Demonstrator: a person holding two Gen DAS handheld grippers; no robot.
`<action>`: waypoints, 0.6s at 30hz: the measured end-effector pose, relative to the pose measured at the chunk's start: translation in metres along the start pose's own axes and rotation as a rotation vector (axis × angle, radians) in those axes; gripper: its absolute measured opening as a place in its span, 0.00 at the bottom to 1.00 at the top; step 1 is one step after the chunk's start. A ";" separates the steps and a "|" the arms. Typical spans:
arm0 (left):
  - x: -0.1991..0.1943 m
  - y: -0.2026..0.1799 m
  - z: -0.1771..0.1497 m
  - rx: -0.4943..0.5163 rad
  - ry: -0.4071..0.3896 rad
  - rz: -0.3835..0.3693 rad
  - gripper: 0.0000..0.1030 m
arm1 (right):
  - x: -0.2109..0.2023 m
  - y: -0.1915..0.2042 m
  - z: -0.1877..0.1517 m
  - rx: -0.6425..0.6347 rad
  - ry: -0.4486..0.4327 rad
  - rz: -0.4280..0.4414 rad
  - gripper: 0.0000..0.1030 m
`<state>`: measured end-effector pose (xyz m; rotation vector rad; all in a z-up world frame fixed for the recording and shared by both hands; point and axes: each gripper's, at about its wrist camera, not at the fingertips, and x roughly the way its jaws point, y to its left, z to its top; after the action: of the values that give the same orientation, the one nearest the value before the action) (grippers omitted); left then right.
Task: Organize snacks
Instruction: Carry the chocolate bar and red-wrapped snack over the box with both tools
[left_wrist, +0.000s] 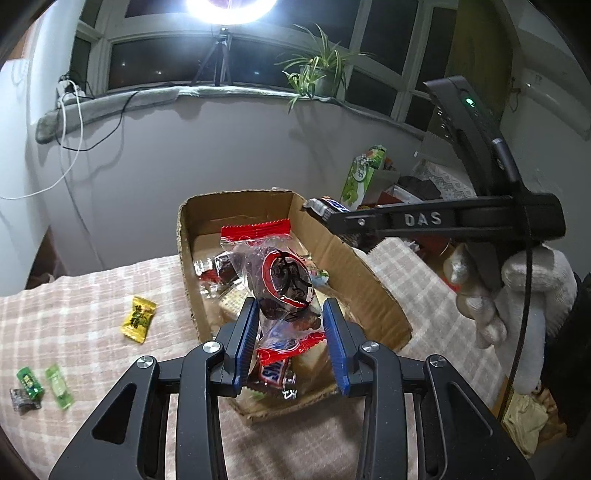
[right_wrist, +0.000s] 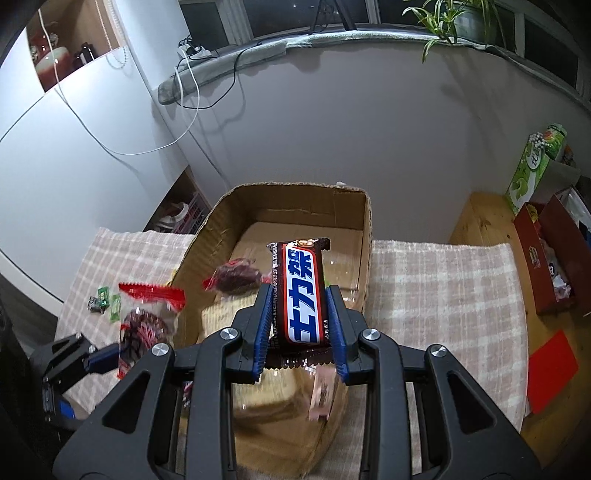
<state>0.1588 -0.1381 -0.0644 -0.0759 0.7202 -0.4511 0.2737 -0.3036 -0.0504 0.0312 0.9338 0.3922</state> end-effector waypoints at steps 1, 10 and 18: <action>0.001 0.000 0.000 -0.001 0.001 0.000 0.33 | 0.004 -0.001 0.003 -0.001 0.004 0.000 0.29; 0.010 -0.002 0.003 0.000 0.014 0.001 0.33 | 0.027 0.001 0.015 -0.006 0.029 -0.009 0.29; 0.014 0.001 0.004 0.008 0.024 0.004 0.34 | 0.032 0.007 0.017 -0.027 0.032 -0.031 0.31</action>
<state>0.1710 -0.1439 -0.0700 -0.0620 0.7416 -0.4514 0.3022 -0.2836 -0.0638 -0.0139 0.9589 0.3776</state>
